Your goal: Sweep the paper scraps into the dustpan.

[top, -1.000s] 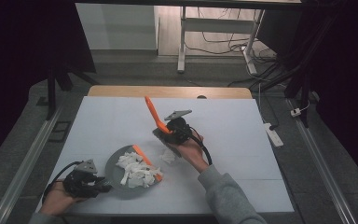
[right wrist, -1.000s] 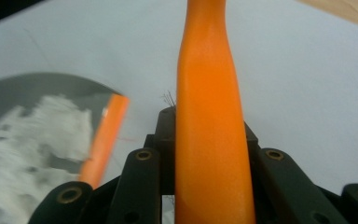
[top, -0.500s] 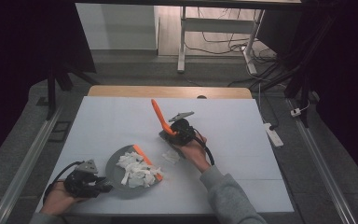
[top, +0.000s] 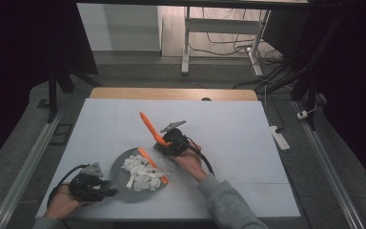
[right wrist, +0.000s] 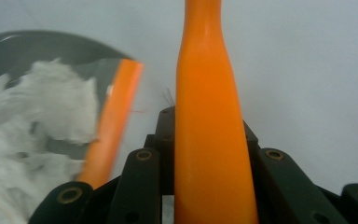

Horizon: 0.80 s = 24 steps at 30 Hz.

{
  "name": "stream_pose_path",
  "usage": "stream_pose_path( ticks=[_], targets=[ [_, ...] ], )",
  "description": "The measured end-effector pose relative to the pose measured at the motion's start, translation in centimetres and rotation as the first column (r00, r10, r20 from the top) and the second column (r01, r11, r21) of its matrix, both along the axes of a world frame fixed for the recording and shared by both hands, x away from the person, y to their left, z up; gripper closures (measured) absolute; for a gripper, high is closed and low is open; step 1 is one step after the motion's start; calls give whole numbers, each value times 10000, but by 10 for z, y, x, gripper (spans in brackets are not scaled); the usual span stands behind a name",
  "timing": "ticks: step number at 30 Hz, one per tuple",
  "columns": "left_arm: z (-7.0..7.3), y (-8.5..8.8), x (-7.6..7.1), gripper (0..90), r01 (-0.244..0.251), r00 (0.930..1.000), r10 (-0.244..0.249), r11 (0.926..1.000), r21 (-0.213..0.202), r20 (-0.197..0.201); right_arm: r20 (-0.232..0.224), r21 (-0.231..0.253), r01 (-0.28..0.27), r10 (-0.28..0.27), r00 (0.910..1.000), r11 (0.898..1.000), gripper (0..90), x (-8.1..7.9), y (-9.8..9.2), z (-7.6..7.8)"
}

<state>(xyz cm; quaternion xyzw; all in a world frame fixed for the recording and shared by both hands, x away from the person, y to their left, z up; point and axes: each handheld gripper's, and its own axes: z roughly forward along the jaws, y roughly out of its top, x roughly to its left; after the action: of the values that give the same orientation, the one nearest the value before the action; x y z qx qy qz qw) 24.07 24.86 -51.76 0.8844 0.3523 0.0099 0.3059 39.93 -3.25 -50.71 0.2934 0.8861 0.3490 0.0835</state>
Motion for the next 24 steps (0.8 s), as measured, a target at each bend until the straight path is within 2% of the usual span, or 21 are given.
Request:
stream_pose_path(
  ticks=[2, 4, 8, 11, 13, 16, 22, 24],
  targets=[
    [0, -1, 0, 612, -19, 10000, 19, 10000, -8, -4, -319, 286, -389, 399, 9987, 9988, 718, -7, 10, 0],
    [0, -1, 0, 612, 5, 10000, -5, 10000, 29, -15, -344, 345, -736, 748, 9966, 9967, 718, -15, 21, -1],
    [0, -1, 0, 612, -39, 10000, 39, 10000, -7, 9, -688, 1008, -1320, 1392, 9879, 9861, 718, -30, 36, 7],
    [-1, -1, 0, 612, -89, 10000, 89, 9999, -50, 8, -479, 1351, -1592, 1669, 9848, 9780, 718, -37, 39, 20],
    [-1, -1, 0, 612, -89, 10000, 89, 9999, -54, 2, -320, 1555, -1533, 1600, 9866, 9759, 718, -37, 35, 29],
    [-2, -1, 0, 612, -97, 10000, 97, 9999, -58, -2, -87, 1679, -1199, 1231, 9924, 9785, 718, -32, 25, 38],
    [-2, -1, 0, 612, -121, 9999, 120, 9999, -69, -15, 331, 1550, -531, 486, 9983, 9865, 718, -20, 0, 46],
    [-3, -1, 0, 612, -95, 10000, 95, 9999, -34, -11, 469, 1346, -257, 195, 9987, 9906, 718, -15, -8, 46]
  ],
)
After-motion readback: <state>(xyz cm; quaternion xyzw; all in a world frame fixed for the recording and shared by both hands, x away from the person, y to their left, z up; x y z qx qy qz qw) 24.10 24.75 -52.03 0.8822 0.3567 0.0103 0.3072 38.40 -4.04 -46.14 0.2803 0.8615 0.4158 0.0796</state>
